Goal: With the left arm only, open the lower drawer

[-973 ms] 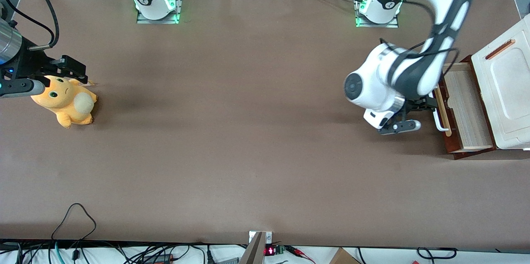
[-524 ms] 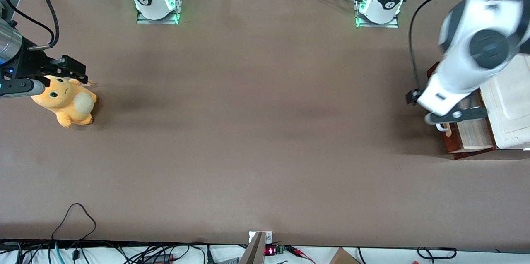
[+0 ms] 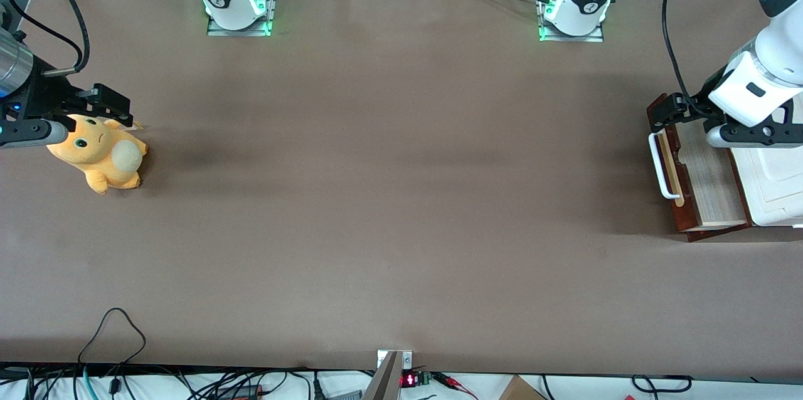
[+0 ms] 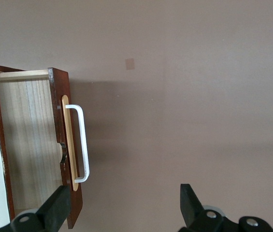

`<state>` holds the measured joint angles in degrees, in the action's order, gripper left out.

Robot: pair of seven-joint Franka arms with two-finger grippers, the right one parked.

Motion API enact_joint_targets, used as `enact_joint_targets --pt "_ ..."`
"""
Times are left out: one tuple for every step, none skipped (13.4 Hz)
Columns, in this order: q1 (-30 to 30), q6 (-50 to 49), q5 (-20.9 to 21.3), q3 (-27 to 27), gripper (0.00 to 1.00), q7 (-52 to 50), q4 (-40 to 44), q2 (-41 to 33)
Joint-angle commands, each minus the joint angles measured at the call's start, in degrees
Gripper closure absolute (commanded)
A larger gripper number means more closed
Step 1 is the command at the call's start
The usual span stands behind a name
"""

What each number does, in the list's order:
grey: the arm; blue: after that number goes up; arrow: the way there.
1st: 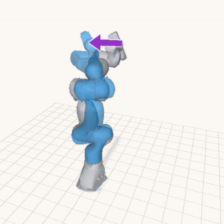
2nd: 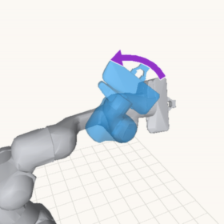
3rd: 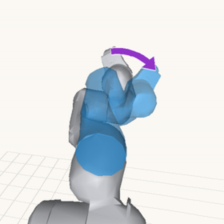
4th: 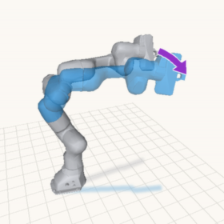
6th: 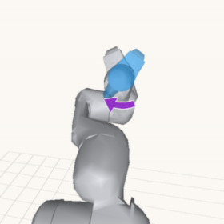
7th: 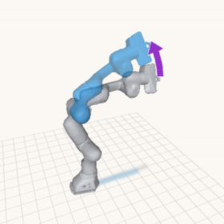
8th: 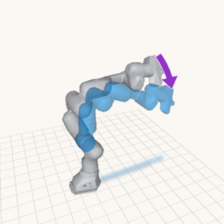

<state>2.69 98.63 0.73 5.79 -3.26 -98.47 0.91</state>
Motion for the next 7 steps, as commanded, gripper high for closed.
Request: enact_joint_targets --pt "-0.40 -0.19 -1.61 -0.70 0.00 1.94 -0.33 -0.82" --pt "-0.32 -0.01 -1.61 -0.70 0.00 2.03 -0.32 -0.82" --pt "-0.31 0.08 -1.70 -0.61 0.00 2.03 -0.32 -0.82" --pt "-0.31 0.08 -1.61 -0.70 0.00 2.03 -0.32 -0.82" --pt "-0.31 0.08 -1.70 -0.70 0.00 2.03 -0.32 -0.82" --pt "-0.31 0.08 -1.61 -0.70 0.00 2.03 -0.32 -0.82" --pt "-0.31 0.08 -1.61 -0.70 0.00 2.03 -0.32 -0.82"
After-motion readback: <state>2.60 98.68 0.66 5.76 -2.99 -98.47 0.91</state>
